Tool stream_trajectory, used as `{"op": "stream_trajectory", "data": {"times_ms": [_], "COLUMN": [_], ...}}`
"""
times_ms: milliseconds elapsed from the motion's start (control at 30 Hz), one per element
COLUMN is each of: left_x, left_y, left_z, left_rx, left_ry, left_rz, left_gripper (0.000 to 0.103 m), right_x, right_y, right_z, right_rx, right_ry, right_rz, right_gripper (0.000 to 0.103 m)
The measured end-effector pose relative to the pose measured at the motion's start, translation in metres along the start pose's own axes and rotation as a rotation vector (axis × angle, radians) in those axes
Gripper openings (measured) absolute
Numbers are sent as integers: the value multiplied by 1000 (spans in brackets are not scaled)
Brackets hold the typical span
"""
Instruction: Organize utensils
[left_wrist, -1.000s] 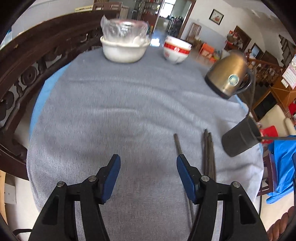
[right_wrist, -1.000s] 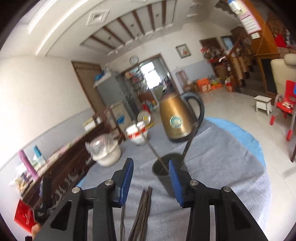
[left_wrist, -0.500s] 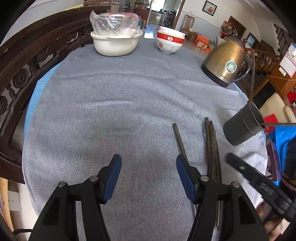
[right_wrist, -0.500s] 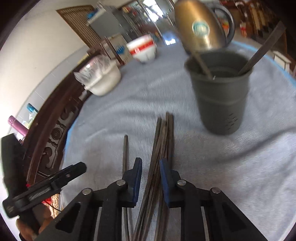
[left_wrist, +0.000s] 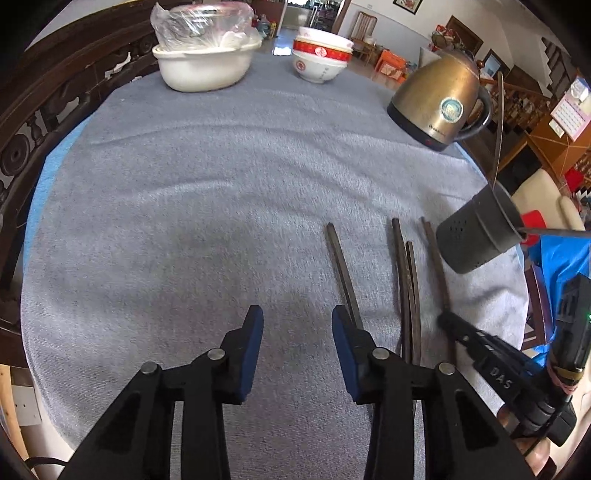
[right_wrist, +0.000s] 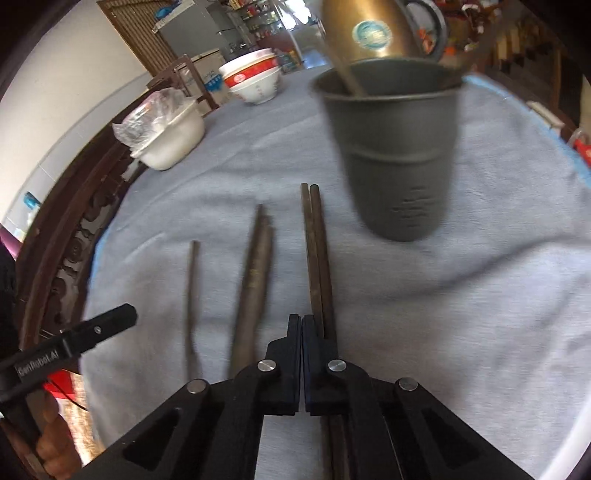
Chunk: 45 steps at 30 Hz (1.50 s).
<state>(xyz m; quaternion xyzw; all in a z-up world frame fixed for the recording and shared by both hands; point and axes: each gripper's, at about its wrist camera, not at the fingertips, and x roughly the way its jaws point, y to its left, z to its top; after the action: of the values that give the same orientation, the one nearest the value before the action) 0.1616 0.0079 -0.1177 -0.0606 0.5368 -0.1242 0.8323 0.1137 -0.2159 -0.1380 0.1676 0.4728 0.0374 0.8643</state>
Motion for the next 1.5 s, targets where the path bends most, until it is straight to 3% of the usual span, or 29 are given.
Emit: {"op": "stream_trajectory", "data": {"times_ms": [133,200,333,467,733,933,1033,1167,1500], "left_x": [7,9,13,19,34,41,37,33,33], "left_y": [-10,-12,-14,-20,-17,-18,-14,-5,-5], "left_z": [-3,-3,4,17,28,22,22,28,41], "left_rx": [25,26,28,52,36,52,48,33,44], "left_ry": [17,26,30,33,73,78,72,65,86], "left_rz": [20,26,41,56,54,60,60,60,31], "left_gripper": [40,40,40,40,41,41,41,41,41], "right_x": [-13,-26,-43,-36,-24,-17,-32,-37,-8], "right_y": [-20,-32,-51,-67,-71,-31,-29,-45,-28], "right_z": [-4,-4,5,11,-10,-34,-27,-3,27], "right_rx": [39,72,97,148,148,91,54,137,98], "right_ry": [-14,-52,-94,-60,27,133,29,-38,-36], "right_rz": [26,90,93,123,88,222,125,127,71], "right_gripper": [6,6,7,7,7,7,7,7,7]}}
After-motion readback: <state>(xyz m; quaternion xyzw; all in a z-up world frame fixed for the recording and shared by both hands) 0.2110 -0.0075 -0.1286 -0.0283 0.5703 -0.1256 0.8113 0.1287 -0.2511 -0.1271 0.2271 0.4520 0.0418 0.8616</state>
